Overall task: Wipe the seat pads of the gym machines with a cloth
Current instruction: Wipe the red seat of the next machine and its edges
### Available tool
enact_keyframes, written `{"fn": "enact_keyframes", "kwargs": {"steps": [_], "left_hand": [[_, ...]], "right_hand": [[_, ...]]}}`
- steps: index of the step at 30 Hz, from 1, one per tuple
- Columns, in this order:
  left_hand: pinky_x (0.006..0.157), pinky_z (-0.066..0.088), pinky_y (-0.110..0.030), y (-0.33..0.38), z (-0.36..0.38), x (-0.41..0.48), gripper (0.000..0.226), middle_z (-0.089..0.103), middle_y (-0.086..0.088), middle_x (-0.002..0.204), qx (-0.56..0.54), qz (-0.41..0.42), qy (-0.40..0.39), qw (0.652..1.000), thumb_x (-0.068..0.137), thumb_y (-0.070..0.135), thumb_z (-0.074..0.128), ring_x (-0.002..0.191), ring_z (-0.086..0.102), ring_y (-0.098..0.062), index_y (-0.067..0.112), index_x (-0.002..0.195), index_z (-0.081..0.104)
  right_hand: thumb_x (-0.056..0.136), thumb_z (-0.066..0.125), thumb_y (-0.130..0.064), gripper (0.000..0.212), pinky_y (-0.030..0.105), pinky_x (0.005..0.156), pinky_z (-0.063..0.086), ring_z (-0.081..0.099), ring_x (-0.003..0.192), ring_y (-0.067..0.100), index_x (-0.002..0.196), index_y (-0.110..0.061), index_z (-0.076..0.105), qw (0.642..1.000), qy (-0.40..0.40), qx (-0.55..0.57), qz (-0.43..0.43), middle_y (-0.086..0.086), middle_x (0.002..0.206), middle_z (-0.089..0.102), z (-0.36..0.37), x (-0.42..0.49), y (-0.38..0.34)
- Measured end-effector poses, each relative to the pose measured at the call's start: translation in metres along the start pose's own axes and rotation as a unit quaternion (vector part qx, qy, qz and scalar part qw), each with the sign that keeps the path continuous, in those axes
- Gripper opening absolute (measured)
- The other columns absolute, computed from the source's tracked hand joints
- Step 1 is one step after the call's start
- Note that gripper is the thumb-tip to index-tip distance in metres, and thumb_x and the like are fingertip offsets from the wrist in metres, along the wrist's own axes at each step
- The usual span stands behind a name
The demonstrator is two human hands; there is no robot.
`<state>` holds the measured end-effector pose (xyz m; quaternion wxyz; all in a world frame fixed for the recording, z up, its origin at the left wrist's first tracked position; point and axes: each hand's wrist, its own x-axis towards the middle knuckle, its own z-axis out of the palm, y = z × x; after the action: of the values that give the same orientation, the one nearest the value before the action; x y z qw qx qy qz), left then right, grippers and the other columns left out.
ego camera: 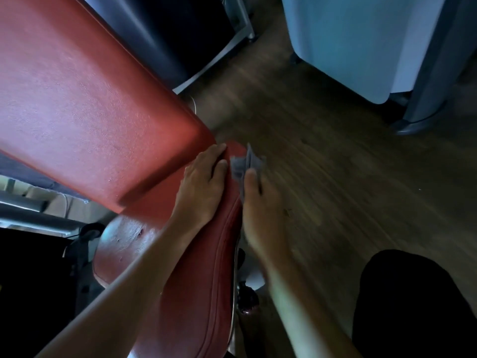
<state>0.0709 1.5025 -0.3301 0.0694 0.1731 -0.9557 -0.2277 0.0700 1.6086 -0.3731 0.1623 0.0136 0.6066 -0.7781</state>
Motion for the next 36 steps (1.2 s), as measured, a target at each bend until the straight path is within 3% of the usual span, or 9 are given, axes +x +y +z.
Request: {"fn": "enact_keyframes", "kwargs": {"steps": [3,9,11,14,16,22,27,31,36], "left_hand": [[0.111,0.028,-0.025,-0.001,0.000,0.000,0.052,0.051,0.006,0.143,0.004,0.001,-0.003,1.000,0.094,0.041,0.034,0.132,0.044,-0.010,0.027,0.141,0.050],[0.118,0.027,-0.036,-0.002,0.000,0.000,0.055,0.046,0.004,0.149,0.008,-0.005,-0.004,1.000,0.094,0.043,0.031,0.138,0.039,-0.012,0.027,0.143,0.047],[0.117,0.029,-0.038,-0.002,0.001,0.000,0.054,0.047,0.003,0.149,0.014,0.004,-0.007,1.000,0.094,0.042,0.031,0.138,0.040,-0.012,0.026,0.143,0.048],[0.115,0.028,-0.031,-0.003,0.001,0.001,0.046,0.048,0.003,0.148,0.013,0.005,-0.003,1.000,0.100,0.037,0.036,0.136,0.041,-0.012,0.026,0.143,0.048],[0.112,0.026,-0.026,-0.002,0.001,0.000,0.042,0.047,0.004,0.148,0.011,-0.003,-0.002,1.000,0.103,0.033,0.039,0.136,0.040,-0.011,0.027,0.143,0.047],[0.114,0.030,-0.030,-0.002,0.001,0.001,0.052,0.050,0.005,0.145,0.011,-0.004,-0.006,1.000,0.094,0.042,0.033,0.134,0.043,-0.013,0.028,0.142,0.048],[0.113,0.028,-0.028,-0.002,0.000,0.000,0.047,0.049,0.001,0.147,0.015,0.005,-0.006,1.000,0.099,0.035,0.038,0.135,0.042,-0.015,0.025,0.143,0.047],[0.120,0.024,-0.041,-0.003,0.001,0.001,0.045,0.043,-0.002,0.153,0.013,-0.002,-0.011,1.000,0.102,0.031,0.040,0.143,0.035,-0.019,0.021,0.145,0.045],[0.111,0.025,-0.020,0.005,-0.010,-0.003,0.039,0.049,0.000,0.147,-0.034,-0.028,-0.012,0.999,0.102,0.025,0.048,0.137,0.042,-0.015,0.021,0.141,0.052]], "right_hand": [[0.103,0.036,-0.041,0.042,0.039,0.100,0.049,0.065,0.106,0.012,0.122,-0.018,0.067,0.997,-0.013,0.060,0.036,0.000,0.112,0.070,0.001,0.035,-0.008],[0.106,0.035,-0.036,0.044,0.032,0.116,0.033,0.043,0.137,0.008,0.144,-0.018,0.050,1.000,0.008,0.005,-0.012,-0.001,0.147,0.050,-0.011,-0.025,-0.002],[0.106,0.036,-0.033,0.036,0.016,0.100,0.044,0.059,0.115,0.002,0.124,-0.021,0.065,1.000,-0.010,0.016,0.005,-0.005,0.122,0.065,-0.008,0.004,-0.007],[0.104,0.041,-0.029,0.039,0.035,0.079,0.053,0.064,0.075,0.012,0.078,-0.018,0.068,0.997,-0.003,0.011,0.081,-0.003,0.078,0.067,0.001,0.052,-0.025],[0.103,0.042,-0.029,0.040,0.033,0.070,0.053,0.064,0.068,0.010,0.079,-0.014,0.069,0.996,-0.009,0.018,0.088,-0.004,0.071,0.067,0.001,0.050,-0.025],[0.105,0.041,-0.031,0.032,0.008,0.071,0.046,0.063,0.079,-0.006,0.105,-0.021,0.071,0.999,-0.016,0.018,0.029,-0.009,0.095,0.070,-0.011,0.018,-0.012],[0.103,0.043,-0.030,0.040,0.030,0.065,0.048,0.061,0.070,0.017,0.092,-0.004,0.070,0.993,-0.007,0.015,0.113,0.006,0.078,0.066,0.000,0.046,-0.026],[0.105,0.040,-0.033,0.038,0.031,0.091,0.049,0.063,0.102,0.015,0.120,-0.008,0.065,0.999,0.001,-0.041,0.027,0.004,0.109,0.068,-0.012,-0.011,-0.010],[0.104,0.040,-0.037,0.039,0.034,0.078,0.051,0.068,0.085,0.026,0.086,-0.018,0.069,0.988,-0.026,0.019,0.151,0.008,0.088,0.071,0.004,0.047,-0.034]]}}
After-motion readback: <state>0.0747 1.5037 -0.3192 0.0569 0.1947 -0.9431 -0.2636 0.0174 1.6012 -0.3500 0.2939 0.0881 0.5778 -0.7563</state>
